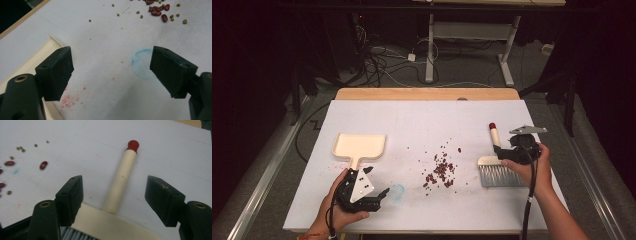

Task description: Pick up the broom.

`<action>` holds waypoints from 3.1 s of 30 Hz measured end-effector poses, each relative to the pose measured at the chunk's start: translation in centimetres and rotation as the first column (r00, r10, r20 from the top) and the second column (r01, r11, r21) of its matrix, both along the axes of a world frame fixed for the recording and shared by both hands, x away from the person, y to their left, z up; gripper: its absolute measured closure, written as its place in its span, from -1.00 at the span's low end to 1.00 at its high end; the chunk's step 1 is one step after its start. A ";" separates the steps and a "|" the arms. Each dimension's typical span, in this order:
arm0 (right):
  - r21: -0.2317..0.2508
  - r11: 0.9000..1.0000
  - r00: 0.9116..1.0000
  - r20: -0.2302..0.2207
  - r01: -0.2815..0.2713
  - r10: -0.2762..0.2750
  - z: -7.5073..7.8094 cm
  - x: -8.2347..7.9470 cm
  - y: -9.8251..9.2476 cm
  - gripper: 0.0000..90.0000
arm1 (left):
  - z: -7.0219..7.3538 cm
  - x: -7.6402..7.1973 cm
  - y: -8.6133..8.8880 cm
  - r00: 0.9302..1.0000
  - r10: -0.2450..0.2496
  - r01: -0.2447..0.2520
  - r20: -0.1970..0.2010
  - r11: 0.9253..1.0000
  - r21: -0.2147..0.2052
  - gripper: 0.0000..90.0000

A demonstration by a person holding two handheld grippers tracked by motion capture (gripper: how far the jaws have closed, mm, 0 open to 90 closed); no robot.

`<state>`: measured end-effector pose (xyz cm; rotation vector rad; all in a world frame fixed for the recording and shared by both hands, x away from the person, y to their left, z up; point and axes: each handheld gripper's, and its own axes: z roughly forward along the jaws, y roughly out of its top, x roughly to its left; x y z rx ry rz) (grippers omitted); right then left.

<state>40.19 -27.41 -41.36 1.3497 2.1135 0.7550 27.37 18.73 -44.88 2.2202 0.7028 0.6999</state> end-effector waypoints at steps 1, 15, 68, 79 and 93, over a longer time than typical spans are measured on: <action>-0.044 0.999 1.000 -0.021 0.014 -0.015 -0.3 1.0 0.5 -0.24 | 0.0 0.0 0.0 1.000 0.000 0.000 0.000 1.000 0.006 -0.59; -0.057 0.995 0.956 -0.279 0.076 -0.089 -3.3 6.9 1.2 0.18 | -0.1 0.0 0.1 1.000 -0.011 0.011 -0.007 1.000 0.011 -0.59; 0.238 0.940 0.926 0.346 -0.243 0.152 5.4 -4.5 -0.1 0.57 | 0.3 0.0 2.1 0.999 0.041 -0.039 0.036 0.998 -0.051 -0.62; 0.300 0.911 0.915 0.368 -0.284 0.165 5.7 -3.9 1.5 0.57 | 0.0 -0.3 2.2 0.999 0.046 -0.045 0.029 0.998 -0.036 -0.62; 0.290 0.879 0.881 0.403 -0.379 0.247 5.7 -2.7 4.9 0.57 | -0.4 -1.3 2.2 0.998 0.054 -0.053 0.026 0.998 -0.015 -0.62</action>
